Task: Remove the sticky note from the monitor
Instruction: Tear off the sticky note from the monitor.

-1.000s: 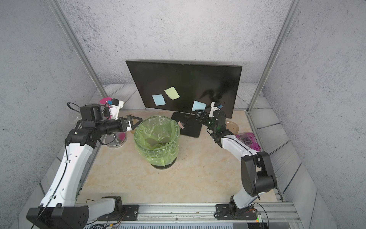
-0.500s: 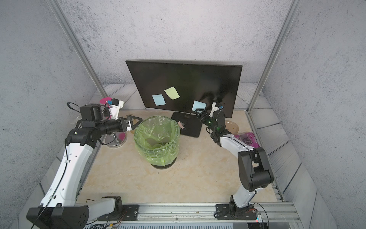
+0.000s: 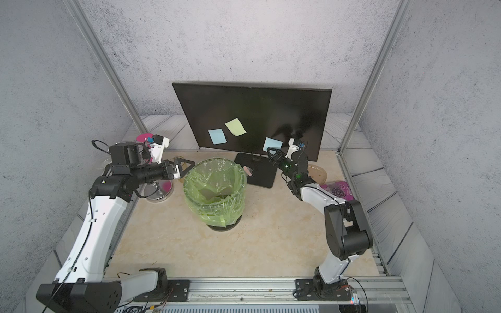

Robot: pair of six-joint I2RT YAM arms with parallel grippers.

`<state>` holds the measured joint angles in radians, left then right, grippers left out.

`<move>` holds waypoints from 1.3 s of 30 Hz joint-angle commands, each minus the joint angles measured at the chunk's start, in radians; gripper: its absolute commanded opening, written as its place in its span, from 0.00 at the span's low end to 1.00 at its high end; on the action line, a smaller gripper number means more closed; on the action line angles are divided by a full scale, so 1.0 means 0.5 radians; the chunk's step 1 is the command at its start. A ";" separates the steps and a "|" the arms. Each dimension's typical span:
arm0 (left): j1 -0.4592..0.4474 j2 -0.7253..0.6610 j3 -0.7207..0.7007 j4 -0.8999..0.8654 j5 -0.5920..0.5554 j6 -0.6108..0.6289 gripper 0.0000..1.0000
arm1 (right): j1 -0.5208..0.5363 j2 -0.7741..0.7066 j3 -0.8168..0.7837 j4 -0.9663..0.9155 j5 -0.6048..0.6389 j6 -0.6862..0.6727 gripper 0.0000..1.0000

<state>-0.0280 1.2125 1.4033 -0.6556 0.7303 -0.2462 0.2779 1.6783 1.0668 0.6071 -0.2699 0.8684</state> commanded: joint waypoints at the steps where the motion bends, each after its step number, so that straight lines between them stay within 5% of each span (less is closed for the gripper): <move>1: 0.019 -0.004 -0.006 -0.020 0.030 0.032 1.00 | -0.023 -0.031 0.021 0.092 -0.022 0.016 0.56; 13: 0.020 -0.008 -0.010 -0.020 0.030 0.034 1.00 | -0.024 -0.076 -0.025 0.093 0.010 0.109 0.49; 28: 0.020 -0.012 -0.007 -0.023 0.030 0.033 1.00 | -0.025 -0.102 -0.036 0.066 -0.071 0.099 0.00; 39: 0.019 0.004 0.016 -0.026 0.029 0.028 1.00 | 0.066 -0.489 0.050 -0.373 -0.240 -0.445 0.00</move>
<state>-0.0280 1.2125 1.4033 -0.6586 0.7303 -0.2432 0.2901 1.5116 1.0550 0.4984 -0.3439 0.7921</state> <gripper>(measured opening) 0.999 0.046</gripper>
